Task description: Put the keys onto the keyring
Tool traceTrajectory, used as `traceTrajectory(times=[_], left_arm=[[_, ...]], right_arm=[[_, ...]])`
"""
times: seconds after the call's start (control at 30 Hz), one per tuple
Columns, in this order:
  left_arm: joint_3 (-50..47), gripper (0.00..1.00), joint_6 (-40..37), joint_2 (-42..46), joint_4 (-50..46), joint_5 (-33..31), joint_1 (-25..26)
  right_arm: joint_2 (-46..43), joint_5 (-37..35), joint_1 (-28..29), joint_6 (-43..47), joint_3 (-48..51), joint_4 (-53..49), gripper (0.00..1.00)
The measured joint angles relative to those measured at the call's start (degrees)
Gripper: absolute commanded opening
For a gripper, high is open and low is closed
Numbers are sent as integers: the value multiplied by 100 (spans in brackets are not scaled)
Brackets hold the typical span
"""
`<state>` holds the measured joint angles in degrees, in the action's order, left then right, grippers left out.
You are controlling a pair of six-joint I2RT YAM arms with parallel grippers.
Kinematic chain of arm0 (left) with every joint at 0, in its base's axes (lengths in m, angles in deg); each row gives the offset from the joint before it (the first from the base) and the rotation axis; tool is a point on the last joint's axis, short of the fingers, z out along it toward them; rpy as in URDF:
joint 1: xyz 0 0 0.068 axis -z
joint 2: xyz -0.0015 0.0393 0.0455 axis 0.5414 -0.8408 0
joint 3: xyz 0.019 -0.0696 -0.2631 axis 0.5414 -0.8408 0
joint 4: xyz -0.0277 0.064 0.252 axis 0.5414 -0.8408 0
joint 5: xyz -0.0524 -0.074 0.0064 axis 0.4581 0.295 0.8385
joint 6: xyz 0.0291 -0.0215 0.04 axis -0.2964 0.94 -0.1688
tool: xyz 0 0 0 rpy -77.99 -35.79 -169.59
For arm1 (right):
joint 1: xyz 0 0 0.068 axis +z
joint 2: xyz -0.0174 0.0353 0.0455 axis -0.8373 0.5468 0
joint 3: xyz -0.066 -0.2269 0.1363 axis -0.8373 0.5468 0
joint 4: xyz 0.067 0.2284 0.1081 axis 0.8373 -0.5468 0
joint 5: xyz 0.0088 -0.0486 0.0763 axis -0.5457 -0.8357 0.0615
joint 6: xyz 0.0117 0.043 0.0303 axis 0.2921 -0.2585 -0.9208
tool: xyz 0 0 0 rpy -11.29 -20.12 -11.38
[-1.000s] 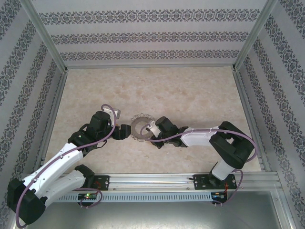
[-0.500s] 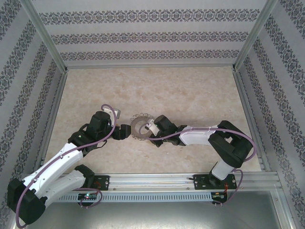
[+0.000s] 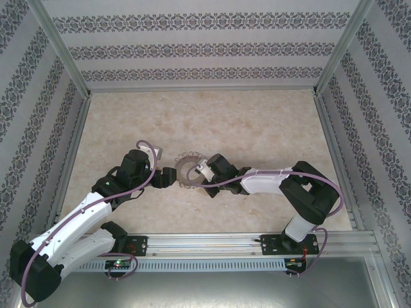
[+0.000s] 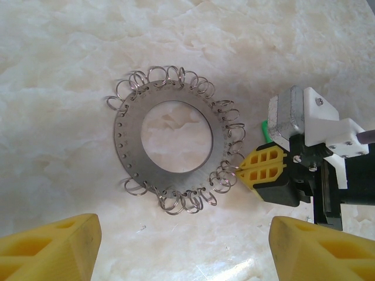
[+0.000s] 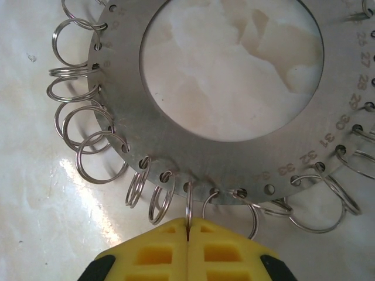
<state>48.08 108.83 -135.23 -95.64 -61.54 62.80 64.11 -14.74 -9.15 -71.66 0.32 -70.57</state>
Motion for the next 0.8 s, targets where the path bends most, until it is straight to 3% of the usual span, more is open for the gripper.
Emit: traceTrajectory(times=[0.17,0.47,0.8], left_arm=[[0,75,-2,31,-2,-2,0],[0,64,-149,437,-2,245,0],[-542,63,-138,1893,1556,1919,4]], right_arm=[[-407,24,0,249,92,-131,0],[-2474,654,-275,986,234,-367,0],[-3475,2092,-446,1449,96,-800,0]])
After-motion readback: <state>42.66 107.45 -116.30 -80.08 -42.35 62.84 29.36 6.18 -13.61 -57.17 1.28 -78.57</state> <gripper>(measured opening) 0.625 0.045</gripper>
